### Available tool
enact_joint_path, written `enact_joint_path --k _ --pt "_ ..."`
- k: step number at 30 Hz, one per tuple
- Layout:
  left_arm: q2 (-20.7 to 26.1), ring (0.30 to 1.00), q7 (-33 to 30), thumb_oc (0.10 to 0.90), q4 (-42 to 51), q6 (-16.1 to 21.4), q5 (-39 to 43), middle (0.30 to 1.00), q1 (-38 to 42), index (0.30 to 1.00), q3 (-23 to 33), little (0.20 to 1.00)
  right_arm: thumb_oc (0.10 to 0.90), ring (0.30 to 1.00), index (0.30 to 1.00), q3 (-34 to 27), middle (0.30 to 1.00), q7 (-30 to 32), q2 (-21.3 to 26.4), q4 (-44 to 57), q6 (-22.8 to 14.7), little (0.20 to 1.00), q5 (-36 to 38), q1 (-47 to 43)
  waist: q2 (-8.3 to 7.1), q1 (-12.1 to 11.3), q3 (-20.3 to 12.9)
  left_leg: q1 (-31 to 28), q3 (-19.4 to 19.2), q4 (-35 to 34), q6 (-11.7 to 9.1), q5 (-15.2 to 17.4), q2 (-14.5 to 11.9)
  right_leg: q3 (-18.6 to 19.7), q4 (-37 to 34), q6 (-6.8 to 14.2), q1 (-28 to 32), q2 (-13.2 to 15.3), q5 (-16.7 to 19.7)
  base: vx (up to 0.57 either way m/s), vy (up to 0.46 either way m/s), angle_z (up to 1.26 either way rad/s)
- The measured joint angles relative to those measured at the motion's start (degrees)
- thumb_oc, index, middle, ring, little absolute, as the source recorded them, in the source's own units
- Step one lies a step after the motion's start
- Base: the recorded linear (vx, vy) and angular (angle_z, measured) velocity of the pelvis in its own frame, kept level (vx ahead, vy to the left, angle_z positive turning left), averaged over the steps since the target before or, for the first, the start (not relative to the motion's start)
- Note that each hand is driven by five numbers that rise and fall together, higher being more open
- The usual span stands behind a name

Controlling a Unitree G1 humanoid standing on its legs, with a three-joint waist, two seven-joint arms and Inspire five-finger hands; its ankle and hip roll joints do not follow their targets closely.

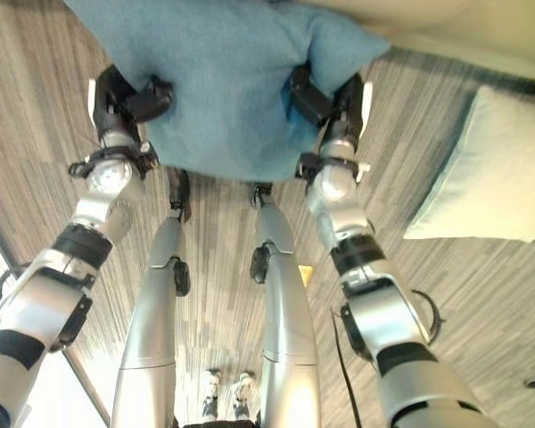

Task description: Pick up all the scattered cushions and arrange them neatly on the sofa.

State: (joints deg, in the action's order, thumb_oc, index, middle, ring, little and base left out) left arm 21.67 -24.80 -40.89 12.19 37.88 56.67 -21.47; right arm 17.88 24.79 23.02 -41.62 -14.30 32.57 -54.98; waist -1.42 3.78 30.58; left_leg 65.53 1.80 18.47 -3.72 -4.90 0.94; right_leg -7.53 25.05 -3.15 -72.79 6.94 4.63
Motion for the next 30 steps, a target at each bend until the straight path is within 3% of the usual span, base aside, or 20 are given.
enact_joint_path --k 4,7,8,9,11,14,16,17,19,22,24,27,30 --pt "-1.08 0.3 -0.07 0.4 9.81 0.07 -2.77 0.3 -11.15 0.3 2.13 0.3 0.4 0.3 0.3 -2.57 0.3 -0.87 -0.69 9.63 -0.22 0.3 -0.93 11.48 0.03 0.04 -0.18 -8.6 0.05 -3.52 0.13 -0.66 0.05 -0.06 -2.58 0.63 8.29 -0.11 0.37 -0.04 -0.033 0.0" --pt "-1.56 0.3 -0.05 0.4 14.08 0.19 -4.62 0.3 -15.15 0.3 2.23 0.3 0.4 0.3 0.3 -5.16 0.3 -0.99 -0.88 16.08 -0.8 0.3 -2.25 17.7 0.36 0.3 -2.17 -11.32 0.13 -5.17 0.41 -0.99 0.24 -0.02 -3.5 2.0 10.84 -0.07 -0.24 0.02 -0.025 0.01" --pt "-1.53 0.3 0.05 0.4 16.87 0.16 -4.98 0.3 -17.48 0.3 2.74 0.3 0.4 0.3 0.3 -6.27 0.3 -1.18 -1.66 18.92 -0.84 0.3 -2.65 20.3 0.25 0.42 -0.53 -15.56 0.14 -6.64 0.44 -1.46 0.24 -0.09 -4.13 1.88 14.66 -0.11 -0.14 0.02 -0.033 -0.01" --pt "-2.17 0.3 0.09 0.4 17.32 0.31 -5.82 0.3 -19.12 0.3 2.76 0.3 0.4 0.3 0.3 -6.21 0.3 -1.3 -1.99 19.49 -1.23 0.3 -2.69 22.25 0.3 0.4 -0.89 -18.06 0.2 -7.52 0.5 -1.45 0.17 -0.08 -4.69 2.05 16.94 -0.25 -0.29 0.02 -0.039 -0.05" --pt "-2.87 0.3 0.52 0.4 20.76 0.72 -6.65 0.3 -23.23 0.3 3.42 0.3 0.4 0.3 0.3 -6.54 0.3 -2.16 -2.19 22.27 -2.18 0.3 -3.51 26.95 0.69 0.44 -4.06 -21.28 0.15 -9.99 0.53 -1.07 -0.08 -0.05 -5.77 3.04 19.54 -0.54 -1.01 0.02 -0.049 -0.08" --pt "-3.51 0.3 1.6 0.4 23.55 1.09 -6.57 0.3 -26.82 0.3 4.36 0.3 0.4 0.3 0.3 -7.17 0.3 -2.63 -1.84 24.66 -2.37 0.3 -5.06 30.52 0.83 0.49 -2.41 -32.62 0.29 -14.49 0.52 -2.59 -0.73 -0.93 -8.65 2.34 30.08 -1.15 -0.32 0.07 -0.055 -0.05" --pt "-4.71 0.3 2.48 0.4 24.44 1.76 -6.62 0.3 -31.52 0.3 3.66 0.3 0.4 0.3 0.3 -7.26 0.3 -3.35 -2.06 26.63 -2.75 0.3 -6.6 35.91 2.03 0.59 -6.91 -36.2 0.57 -16.84 0.51 -2.17 -1.28 -1.12 -10.14 4.07 33.49 -1.75 -1.98 0.08 -0.035 -0.03" --pt "-4.64 0.3 3.62 0.4 26.25 2.61 -6.63 0.3 -34.72 0.3 3.54 0.3 0.4 0.3 0.3 -7.79 0.3 -3.67 -1.42 28.9 -3.35 0.3 -8.22 39.16 2.46 0.69 -9.59 -38.9 0.52 -18.17 0.64 -2.25 -1.47 -1.5 -10.54 3.96 35.8 -1.88 -2.43 0.07 -0.025 0.04" --pt "-4.25 0.3 4.35 0.4 27.3 2.87 -6.6 0.3 -35.81 0.3 3.67 0.3 0.4 0.3 0.3 -8.75 0.3 -4.77 -1.66 29.62 -3.55 0.3 -9.8 39.89 2.82 0.73 -9.8 -42.22 0.59 -19.09 0.69 -2.21 -1.61 -1.65 -10.99 4.03 39.05 -2.09 -2.72 0.12 -0.079 0.02" --pt "-3.72 0.3 5.55 0.4 29.46 2.93 -6.67 0.3 -37.73 0.3 4.24 0.3 0.4 0.3 0.3 -10.55 0.3 -6.21 -1.63 31.35 -3.39 0.3 -10.37 41.46 3.32 0.14 -10.4 -44.28 0.57 -18.83 0.66 -2.12 -1.8 -1.81 -11.13 3.8 41.61 -2.22 -2.97 0.1 -0.086 0.07" --pt "-3.43 0.3 6.65 0.4 29.8 2.83 -6.62 0.3 -41.41 0.3 3.71 0.3 0.4 0.3 0.3 -10.11 0.3 -7.25 -1.18 31.32 -2.74 0.3 -12.36 44.17 3.35 0.27 -10.34 -48.17 0.56 -17.43 0.5 -2.23 -1.81 -1.61 -11.35 3.58 46.65 -2.3 -3.17 0.07 -0.049 0.2" --pt "-2.65 0.3 7.21 0.4 29.88 2.86 -6.63 0.3 -43.88 0.3 4.18 0.3 0.4 0.3 0.3 -10.23 0.3 -7.89 -0.65 31.48 -2.41 0.3 -14.54 45.13 3.53 0.11 -10.54 -50.15 0.53 -16.25 0.12 -1.91 -1.73 -1.63 -10.85 3.61 49.44 -2.62 -6.08 0.09 -0.04 0.18" --pt "-2.29 0.3 8.22 0.4 29.89 2.75 -6.61 0.3 -47.77 0.3 3.97 0.3 0.4 0.3 0.3 -10.63 0.3 -9.71 -0.46 33.85 -0.83 0.3 -17.08 48.06 3.3 -0.44 -10.64 -50.14 0.6 -10.14 -0.44 -1.12 -1.21 -0.93 -10.83 2.63 52.55 -2.11 -7.0 0.07 -0.011 0.1"
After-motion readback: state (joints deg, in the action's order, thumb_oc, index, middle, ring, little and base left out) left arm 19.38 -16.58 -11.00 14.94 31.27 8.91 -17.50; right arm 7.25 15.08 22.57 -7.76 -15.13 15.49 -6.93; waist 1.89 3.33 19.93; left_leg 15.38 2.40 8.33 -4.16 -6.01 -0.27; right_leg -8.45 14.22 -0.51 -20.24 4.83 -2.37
